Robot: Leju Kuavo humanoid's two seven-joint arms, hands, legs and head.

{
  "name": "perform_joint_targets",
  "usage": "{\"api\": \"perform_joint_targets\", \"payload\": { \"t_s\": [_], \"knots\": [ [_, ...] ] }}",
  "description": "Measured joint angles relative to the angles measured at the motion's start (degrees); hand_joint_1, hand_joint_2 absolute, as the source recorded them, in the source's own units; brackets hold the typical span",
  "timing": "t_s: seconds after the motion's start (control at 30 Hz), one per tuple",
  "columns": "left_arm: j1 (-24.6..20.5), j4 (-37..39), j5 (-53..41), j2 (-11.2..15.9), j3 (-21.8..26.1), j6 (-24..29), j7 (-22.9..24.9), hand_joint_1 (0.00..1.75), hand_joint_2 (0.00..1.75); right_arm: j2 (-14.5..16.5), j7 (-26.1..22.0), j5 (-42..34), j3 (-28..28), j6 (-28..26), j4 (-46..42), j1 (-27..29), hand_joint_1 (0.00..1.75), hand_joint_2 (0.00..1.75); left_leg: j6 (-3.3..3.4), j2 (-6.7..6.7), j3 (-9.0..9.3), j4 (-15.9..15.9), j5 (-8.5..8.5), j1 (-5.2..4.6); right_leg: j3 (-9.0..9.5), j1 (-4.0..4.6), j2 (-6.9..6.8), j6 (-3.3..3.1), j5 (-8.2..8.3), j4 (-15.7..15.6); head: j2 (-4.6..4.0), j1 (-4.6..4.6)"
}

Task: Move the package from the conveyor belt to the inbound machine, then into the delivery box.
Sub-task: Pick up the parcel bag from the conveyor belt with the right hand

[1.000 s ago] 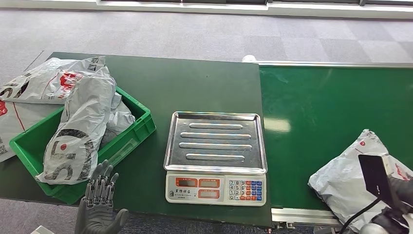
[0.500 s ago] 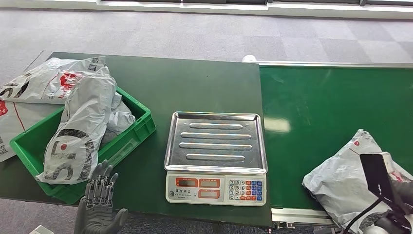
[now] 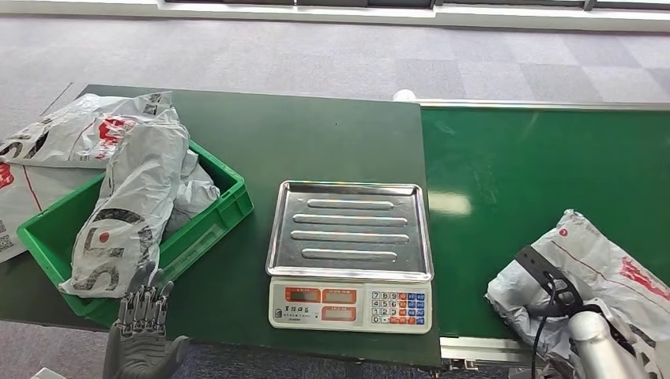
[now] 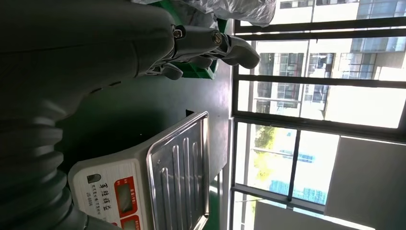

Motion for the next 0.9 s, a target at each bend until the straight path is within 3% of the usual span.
{"api": "perform_joint_targets", "payload": {
  "t_s": [0.13,0.27,0.9],
  "knots": [
    [0.01,0.14,-0.24,0.44,-0.31,-0.04,0.33,0.00,1.75,-0.64,1.37,0.01,2.75,0.00,6.91,-4.12,0.00,1.75,0.03,0.01,0.04,0.00,-0.04,0.05,0.02,0.03,0.00,0.01,-0.06,-0.03,0.00,-0.01],
    [-0.01,0.47,-0.86,0.56,-0.32,-0.91,0.49,0.00,1.75,-0.92,2.68,-0.08,4.29,1.19,10.31,-5.91,1.75,1.75,0.08,0.01,0.14,0.00,-0.07,0.06,0.16,0.02,-0.02,0.04,-0.07,-0.15,0.00,-0.01],
    [-0.57,1.93,-1.93,0.63,-0.36,-2.52,0.51,0.00,1.75,-1.03,3.58,0.76,5.36,1.11,12.59,-6.58,1.75,1.75,0.23,0.00,0.40,0.05,-0.05,0.12,0.60,0.07,-0.03,0.25,0.10,-0.45,0.00,-0.01]
  ]
}}
